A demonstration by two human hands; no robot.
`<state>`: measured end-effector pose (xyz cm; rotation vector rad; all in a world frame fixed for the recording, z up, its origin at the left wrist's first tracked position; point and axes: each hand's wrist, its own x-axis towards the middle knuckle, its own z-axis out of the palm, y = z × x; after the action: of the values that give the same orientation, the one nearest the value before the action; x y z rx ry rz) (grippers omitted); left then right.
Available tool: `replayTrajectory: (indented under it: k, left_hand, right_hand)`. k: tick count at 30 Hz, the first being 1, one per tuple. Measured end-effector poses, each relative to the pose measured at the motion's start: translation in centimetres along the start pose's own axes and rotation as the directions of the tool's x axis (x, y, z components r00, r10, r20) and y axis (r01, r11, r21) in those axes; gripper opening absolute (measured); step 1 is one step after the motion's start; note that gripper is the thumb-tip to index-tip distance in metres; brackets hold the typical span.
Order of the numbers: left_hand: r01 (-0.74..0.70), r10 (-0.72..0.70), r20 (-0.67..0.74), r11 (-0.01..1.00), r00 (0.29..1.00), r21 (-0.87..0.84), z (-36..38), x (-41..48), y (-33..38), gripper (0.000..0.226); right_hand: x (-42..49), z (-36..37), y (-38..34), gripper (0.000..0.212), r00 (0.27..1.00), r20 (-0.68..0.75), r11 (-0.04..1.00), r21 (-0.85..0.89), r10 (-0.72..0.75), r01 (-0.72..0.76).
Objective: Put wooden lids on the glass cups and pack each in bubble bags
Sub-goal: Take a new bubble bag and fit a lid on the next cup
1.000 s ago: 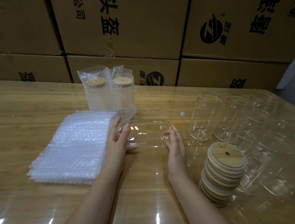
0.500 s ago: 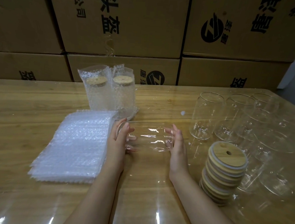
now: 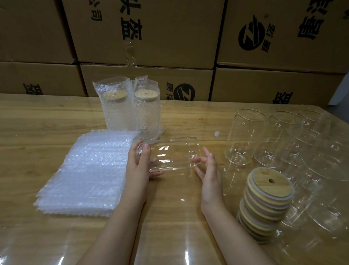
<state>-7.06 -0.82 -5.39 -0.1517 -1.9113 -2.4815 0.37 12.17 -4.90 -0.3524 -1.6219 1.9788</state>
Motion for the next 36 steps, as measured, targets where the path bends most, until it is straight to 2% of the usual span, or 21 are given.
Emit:
replayTrajectory:
  k: [4,9,14,17,20,25,29,33,36]
  left_hand:
    - [-0.015,0.015,0.000,0.999,1.000,0.051,0.2,-0.1,0.1,0.038]
    - [-0.031,0.029,0.029,0.997,0.999,0.077,0.3,-0.3,0.4,0.031]
    - [-0.023,0.016,0.066,0.994,0.998,0.104,0.4,-0.3,0.3,0.027]
    - [-0.007,0.000,0.071,0.995,0.997,0.098,0.4,-0.2,0.2,0.043]
    - [0.007,-0.011,0.059,0.998,0.998,0.060,0.3,0.0,0.0,0.051]
    - [0.042,-0.042,0.041,0.999,0.998,0.001,0.5,0.5,0.1,0.037]
    - [-0.037,0.037,0.008,0.999,0.999,0.027,0.3,0.1,0.0,0.050]
    - [-0.122,0.124,-0.014,0.986,0.992,0.110,0.5,-0.2,-0.4,0.041]
    - [-0.172,0.176,-0.008,0.970,0.984,0.170,0.7,-0.5,-0.3,0.039]
  right_hand:
    - [-0.4,0.0,-0.1,0.036,0.998,-0.033,0.998,-0.048,-0.046,0.044]
    - [-0.4,0.0,-0.1,0.035,0.995,-0.078,0.997,-0.055,-0.063,0.059]
    - [-0.4,0.0,-0.3,0.030,0.996,-0.056,0.996,-0.065,-0.071,0.068]
    - [-0.3,0.1,-0.4,0.026,0.997,-0.041,0.996,-0.069,-0.068,0.065]
    - [-0.4,0.1,-0.4,0.032,0.997,-0.002,0.996,-0.063,-0.071,0.071]
    - [-0.5,0.3,-0.3,0.041,0.994,0.050,0.994,-0.042,-0.102,0.104]
    - [-0.5,0.4,0.1,0.022,0.996,0.031,0.996,-0.029,-0.088,0.089]
    - [-0.1,0.2,1.0,0.040,1.000,-0.013,0.999,-0.050,-0.017,0.016]
    - [0.2,0.3,1.4,0.042,0.999,-0.033,0.994,-0.109,-0.026,0.022]
